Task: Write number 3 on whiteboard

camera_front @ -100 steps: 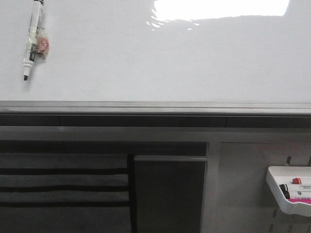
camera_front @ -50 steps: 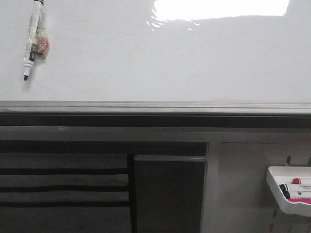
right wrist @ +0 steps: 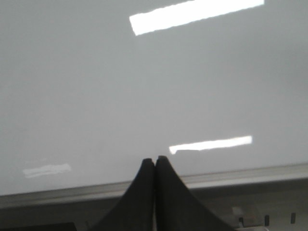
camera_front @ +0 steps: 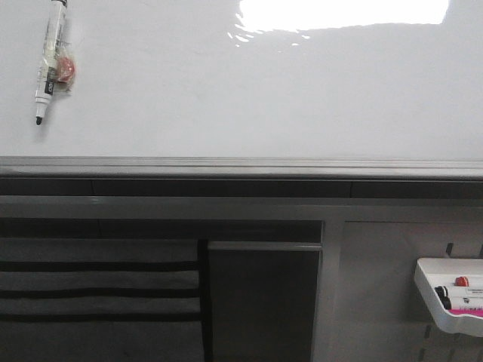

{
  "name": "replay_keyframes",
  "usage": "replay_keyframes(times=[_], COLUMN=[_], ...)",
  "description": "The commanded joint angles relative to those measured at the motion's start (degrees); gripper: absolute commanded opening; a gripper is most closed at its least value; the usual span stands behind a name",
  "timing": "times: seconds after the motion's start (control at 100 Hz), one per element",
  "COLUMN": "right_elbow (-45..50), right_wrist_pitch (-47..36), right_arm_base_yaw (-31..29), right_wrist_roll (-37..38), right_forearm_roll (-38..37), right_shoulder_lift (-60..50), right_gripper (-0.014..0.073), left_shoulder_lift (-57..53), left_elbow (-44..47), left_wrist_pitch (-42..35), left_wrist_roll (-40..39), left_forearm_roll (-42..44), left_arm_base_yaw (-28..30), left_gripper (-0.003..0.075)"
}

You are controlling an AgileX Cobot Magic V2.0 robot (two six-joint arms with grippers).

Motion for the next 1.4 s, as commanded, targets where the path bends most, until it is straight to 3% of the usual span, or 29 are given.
replay_keyframes(times=[0.0, 0.18, 0.29, 0.61, 0.9, 1.0, 1.09, 1.19, 1.29, 1.39], right_elbow=[-6.5, -18.0, -23.5, -27.4, -27.1, -27.1, -27.4, -27.5, -27.5, -27.5], right_wrist_pitch=[-0.7, 8.0, 12.9, 19.6, 19.0, 18.5, 18.2, 18.0, 18.4, 21.3], right_arm_base_yaw=[-0.3, -0.3, -0.3, -0.3, -0.3, -0.2, -0.2, -0.2, -0.2, -0.2], right_wrist_roll=[-0.2, -6.0, -9.5, -9.5, -9.5, -9.9, -14.3, -20.4, -26.8, -39.4], right_forearm_roll=[0.0, 0.0, 0.0, 0.0, 1.6, 3.4, 8.1, 16.0, 25.9, 39.5], right_shoulder_lift=[3.7, 14.0, 20.5, 31.6, 36.0, 37.1, 37.5, 37.9, 38.4, 38.7], right_gripper=[-0.0069, -0.0069, -0.0069, -0.0069, -0.0068, 0.0004, 0.015, 0.0317, 0.0376, 0.0376], left_shoulder_lift=[3.1, 14.3, 20.8, 31.7, 37.7, 39.6, 41.4, 44.3, 48.4, 53.7], left_elbow=[-7.6, -20.7, -26.5, -28.9, -28.9, -28.9, -28.9, -28.9, -28.9, -29.1], left_wrist_pitch=[2.6, 16.3, 20.6, 16.8, 16.2, 15.4, 14.0, 10.7, 6.4, 2.7], left_wrist_roll=[-0.4, -0.4, -0.4, -0.4, -0.4, -0.4, -0.4, -0.4, -0.4, -0.4], left_forearm_roll=[-0.4, 5.8, 6.0, 5.5, 5.4, 4.6, 4.6, 4.6, 4.6, 4.6], left_arm_base_yaw=[0.2, 0.2, 0.2, 0.2, 0.2, -0.1, -2.0, -5.1, -7.7, -9.6], left_gripper=[-0.002, -0.002, -0.002, -0.002, -0.002, -0.0013, 0.0072, 0.0257, 0.0407, 0.0426])
